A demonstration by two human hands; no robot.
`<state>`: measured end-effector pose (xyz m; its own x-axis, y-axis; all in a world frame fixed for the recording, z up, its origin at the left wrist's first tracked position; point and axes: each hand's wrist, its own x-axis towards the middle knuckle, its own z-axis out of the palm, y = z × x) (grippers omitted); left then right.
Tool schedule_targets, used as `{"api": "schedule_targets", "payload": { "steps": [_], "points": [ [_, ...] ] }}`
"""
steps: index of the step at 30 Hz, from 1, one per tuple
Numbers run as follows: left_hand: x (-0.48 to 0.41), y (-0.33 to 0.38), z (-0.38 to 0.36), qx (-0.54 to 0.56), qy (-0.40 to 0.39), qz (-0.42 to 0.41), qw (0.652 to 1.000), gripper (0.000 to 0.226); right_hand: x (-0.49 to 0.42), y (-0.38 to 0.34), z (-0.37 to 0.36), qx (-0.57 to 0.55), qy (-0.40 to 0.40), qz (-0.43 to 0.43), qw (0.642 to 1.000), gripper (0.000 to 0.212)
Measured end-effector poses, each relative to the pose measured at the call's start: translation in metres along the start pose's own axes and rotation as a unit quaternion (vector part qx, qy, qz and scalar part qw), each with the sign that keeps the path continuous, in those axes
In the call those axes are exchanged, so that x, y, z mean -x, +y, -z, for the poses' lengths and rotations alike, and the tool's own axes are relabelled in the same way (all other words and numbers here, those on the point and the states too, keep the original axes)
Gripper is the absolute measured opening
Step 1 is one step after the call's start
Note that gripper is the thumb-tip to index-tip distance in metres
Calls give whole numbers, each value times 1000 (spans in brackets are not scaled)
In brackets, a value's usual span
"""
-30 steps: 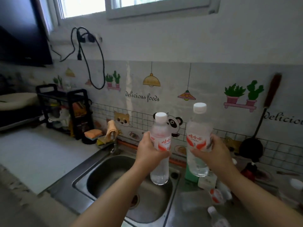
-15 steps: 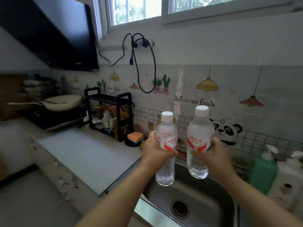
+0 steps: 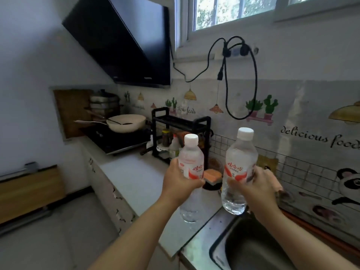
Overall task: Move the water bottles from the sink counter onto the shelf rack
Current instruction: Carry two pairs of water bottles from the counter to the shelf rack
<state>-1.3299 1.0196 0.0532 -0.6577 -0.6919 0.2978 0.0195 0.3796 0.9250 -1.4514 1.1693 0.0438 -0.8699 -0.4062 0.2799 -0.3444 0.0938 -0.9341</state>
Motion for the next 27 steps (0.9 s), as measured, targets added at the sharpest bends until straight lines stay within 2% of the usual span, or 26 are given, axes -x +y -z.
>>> {"api": "schedule_targets", "payload": {
  "steps": [5, 10, 15, 22, 27],
  "points": [
    [-71, -26, 35, -25, 33, 5, 999, 60, -61, -4, -68, -32, -25, 2, 999, 43],
    [-145, -40, 67, -33, 57, 10, 998, 59, -126, -16, -125, -33, -48, -1, 998, 52],
    [-209, -64, 97, -23, 75, 13, 997, 62, -174, -25, -178, -32, -41, 1, 999, 50],
    [-298, -108, 141, -7, 37, -1, 999, 65, -217, -29, -258, 3, -12, 7, 1000, 52],
    [-365, -139, 174, 9, -20, -22, 1000, 66, -240, -32, -320, 17, 56, -1, 998, 52]
  ]
}}
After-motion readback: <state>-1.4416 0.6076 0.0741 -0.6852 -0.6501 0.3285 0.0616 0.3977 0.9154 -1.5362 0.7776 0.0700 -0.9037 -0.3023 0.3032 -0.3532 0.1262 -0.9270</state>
